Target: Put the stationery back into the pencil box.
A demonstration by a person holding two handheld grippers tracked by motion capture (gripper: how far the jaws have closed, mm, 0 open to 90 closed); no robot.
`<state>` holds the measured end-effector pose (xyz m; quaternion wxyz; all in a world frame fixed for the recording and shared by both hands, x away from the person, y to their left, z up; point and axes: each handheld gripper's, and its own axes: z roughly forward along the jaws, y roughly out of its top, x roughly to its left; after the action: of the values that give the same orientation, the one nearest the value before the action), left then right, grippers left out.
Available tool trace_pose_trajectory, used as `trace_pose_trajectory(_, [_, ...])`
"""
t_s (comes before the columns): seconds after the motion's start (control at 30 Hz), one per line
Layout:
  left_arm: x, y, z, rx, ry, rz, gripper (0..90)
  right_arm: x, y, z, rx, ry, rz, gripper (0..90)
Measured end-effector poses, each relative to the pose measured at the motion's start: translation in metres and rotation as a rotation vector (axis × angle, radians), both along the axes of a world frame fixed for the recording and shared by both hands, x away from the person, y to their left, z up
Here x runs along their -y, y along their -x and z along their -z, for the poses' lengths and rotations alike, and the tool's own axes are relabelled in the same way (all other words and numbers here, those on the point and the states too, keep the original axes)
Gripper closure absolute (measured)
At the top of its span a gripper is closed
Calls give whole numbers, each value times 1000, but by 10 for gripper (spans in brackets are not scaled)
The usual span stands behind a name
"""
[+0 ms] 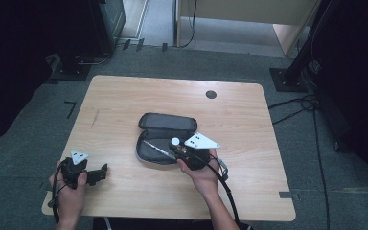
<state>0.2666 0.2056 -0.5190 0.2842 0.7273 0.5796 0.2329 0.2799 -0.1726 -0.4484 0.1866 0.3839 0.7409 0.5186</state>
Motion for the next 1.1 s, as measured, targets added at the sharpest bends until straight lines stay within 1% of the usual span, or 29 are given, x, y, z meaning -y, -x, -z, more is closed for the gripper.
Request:
trace_pose_trajectory(0.3, [0,0,0,0,0,0,0,-7,-19,15,-12,8,35,656])
trace_pose_trajectory(0.4, [0,0,0,0,0,0,0,-12,-25,17,-10,21,34,656])
trace_pose_trajectory(0.43, [0,0,0,0,0,0,0,-15,-27,17,-14,19,35,656])
trace_pose_trajectory(0.73, [0,0,0,0,0,0,0,-28,-41,21,-1,29,39,656])
trace_pose_trajectory(0.9, [0,0,0,0,0,0,0,-32,-44,28,-16,58,39,656])
trace_pose_trajectory(0.93, [0,0,0,0,0,0,0,-31,-43,29,-11,53,35,656])
trace_pose_trajectory(1.1, [0,0,0,0,0,0,0,-28,-39,28,-14,59,25,656])
